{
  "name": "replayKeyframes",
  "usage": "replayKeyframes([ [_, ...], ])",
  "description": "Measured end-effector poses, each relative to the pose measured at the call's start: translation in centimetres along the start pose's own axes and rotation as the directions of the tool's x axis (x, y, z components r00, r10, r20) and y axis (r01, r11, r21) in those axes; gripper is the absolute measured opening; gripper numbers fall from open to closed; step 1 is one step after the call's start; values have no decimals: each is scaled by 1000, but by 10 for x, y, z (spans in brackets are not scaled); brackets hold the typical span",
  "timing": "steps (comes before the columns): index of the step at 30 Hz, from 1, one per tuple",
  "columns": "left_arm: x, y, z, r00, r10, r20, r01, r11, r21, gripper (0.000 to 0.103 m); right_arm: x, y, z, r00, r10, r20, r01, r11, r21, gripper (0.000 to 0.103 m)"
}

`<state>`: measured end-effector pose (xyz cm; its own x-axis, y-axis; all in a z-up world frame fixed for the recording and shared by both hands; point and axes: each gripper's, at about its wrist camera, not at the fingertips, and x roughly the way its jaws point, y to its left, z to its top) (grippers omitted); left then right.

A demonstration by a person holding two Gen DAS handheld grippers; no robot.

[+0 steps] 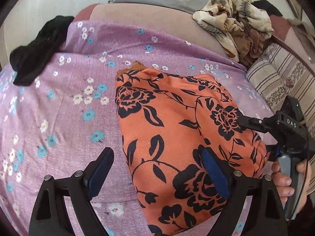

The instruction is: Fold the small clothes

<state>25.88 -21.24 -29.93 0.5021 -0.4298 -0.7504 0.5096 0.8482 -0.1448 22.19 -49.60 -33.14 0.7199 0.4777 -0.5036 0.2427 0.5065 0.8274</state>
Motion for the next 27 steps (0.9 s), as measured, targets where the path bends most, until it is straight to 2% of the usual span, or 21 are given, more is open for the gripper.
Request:
replayKeyframes([
  [2, -3, -1, 1, 1000, 28, 4, -28, 999, 29, 92, 1, 4, -2, 1000, -14, 3, 14, 1000, -7, 80],
  [9, -12, 4, 1, 999, 44, 2, -44, 998, 33, 92, 2, 16, -1, 996, -91, 25, 91, 996, 7, 80],
  [12, -17, 2, 2, 997, 77, 18, -78, 996, 44, 92, -5, 28, -2, 985, -164, 62, 165, 986, -24, 80],
  [14, -20, 2, 3, 995, 91, 26, -92, 995, 48, 92, -12, 43, -4, 961, -248, 122, 259, 963, -79, 80],
  [17, -22, 5, 4, 995, 99, 34, -100, 994, 40, 92, -27, 71, -10, 889, -376, 261, 425, 890, -164, 80],
  [19, -24, 6, 5, 994, 102, 38, -104, 994, 36, 92, -38, 87, -16, 850, -389, 354, 478, 853, -210, 80],
  [20, -24, 6, 5, 994, 104, 41, -106, 994, 37, 92, -41, 96, -19, 844, -369, 388, 477, 847, -233, 80],
  [23, -24, 7, 5, 993, 112, 40, -114, 993, 42, 92, -42, 116, -28, 873, -269, 407, 415, 849, -327, 76],
  [25, -24, 7, 5, 992, 119, 43, -121, 991, 50, 92, -34, 124, -34, 891, -235, 387, 384, 844, -373, 60],
  [27, -23, 7, 5, 991, 124, 43, -126, 991, 54, 92, -21, 122, -33, 922, -229, 311, 343, 857, -385, 43],
])
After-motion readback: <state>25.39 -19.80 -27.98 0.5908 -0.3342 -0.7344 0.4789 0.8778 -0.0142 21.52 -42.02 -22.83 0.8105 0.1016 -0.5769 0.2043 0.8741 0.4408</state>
